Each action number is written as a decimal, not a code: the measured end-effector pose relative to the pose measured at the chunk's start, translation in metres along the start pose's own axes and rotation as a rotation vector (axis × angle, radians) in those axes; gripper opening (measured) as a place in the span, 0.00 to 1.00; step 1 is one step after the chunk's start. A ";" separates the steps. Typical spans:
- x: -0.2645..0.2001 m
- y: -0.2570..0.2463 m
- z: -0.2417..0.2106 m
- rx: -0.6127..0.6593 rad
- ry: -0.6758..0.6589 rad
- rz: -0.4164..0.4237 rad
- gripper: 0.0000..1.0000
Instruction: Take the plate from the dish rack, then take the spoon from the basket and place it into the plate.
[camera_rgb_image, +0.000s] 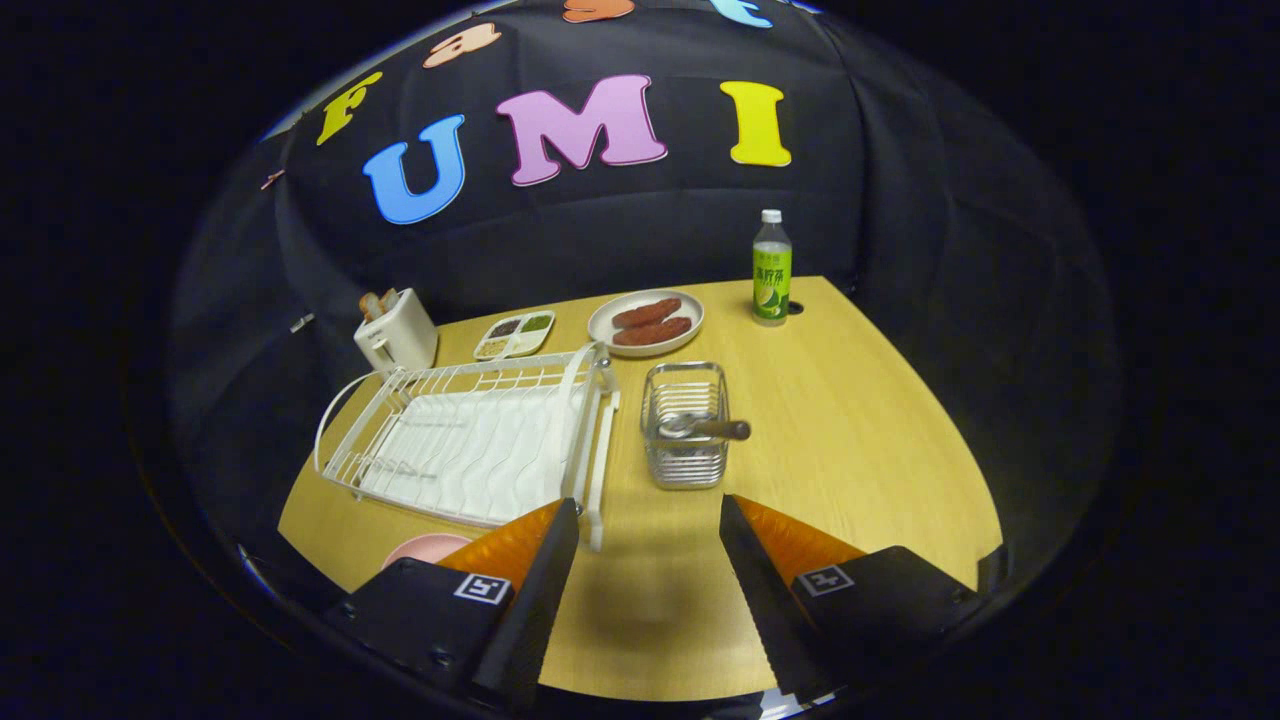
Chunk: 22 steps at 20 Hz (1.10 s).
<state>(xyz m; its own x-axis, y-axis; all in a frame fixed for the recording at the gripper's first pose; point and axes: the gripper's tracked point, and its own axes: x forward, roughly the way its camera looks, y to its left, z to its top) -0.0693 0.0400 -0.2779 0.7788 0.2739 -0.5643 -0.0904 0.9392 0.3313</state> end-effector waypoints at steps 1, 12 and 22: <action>0.007 -0.008 0.004 -0.007 -0.010 -0.017 0.88; 0.081 -0.029 0.023 -0.056 -0.046 -0.027 0.65; 0.102 -0.024 0.021 -0.099 0.007 -0.033 0.25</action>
<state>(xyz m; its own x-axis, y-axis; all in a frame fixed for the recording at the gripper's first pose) 0.0249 0.0412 -0.3278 0.7781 0.2441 -0.5787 -0.1263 0.9634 0.2365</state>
